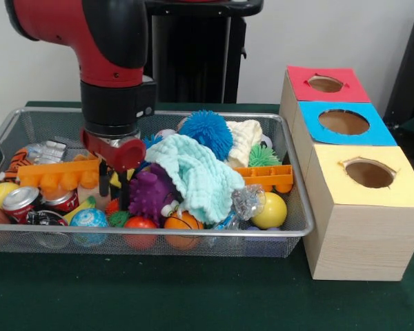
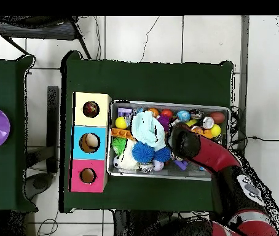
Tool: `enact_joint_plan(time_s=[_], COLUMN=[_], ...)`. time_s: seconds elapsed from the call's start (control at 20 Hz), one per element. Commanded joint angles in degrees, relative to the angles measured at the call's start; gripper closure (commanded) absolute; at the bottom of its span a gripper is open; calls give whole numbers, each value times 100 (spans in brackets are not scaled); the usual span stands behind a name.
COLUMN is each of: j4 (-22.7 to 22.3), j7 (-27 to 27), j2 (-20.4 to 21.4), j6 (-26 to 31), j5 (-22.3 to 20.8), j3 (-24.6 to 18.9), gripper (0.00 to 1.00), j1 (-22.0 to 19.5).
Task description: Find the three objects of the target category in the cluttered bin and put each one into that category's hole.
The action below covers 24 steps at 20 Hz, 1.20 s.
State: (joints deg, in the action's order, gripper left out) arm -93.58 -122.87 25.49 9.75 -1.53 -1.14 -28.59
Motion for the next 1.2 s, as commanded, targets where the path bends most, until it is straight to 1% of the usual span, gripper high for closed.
enact_joint_plan(time_s=[0.05,0.2,0.35,0.45,0.7,0.85,1.05,1.2], j4=[-164,-429,-485,-453,-286,-302,-347,-437], j7=[-265,-358,-509,-543,-496,-584,-811,-906], j2=[34,214,256,215,140,109,-61,-173], j6=[478,560,612,469,464,371,128,-121], j5=[-275,-243,-174,-156,-100,-74,18,72], j3=[280,424,716,796,915,1099,1330,1271], gripper=[0,0,0,0,0,0,0,0], j1=[139,247,510,578,607,699,891,879])
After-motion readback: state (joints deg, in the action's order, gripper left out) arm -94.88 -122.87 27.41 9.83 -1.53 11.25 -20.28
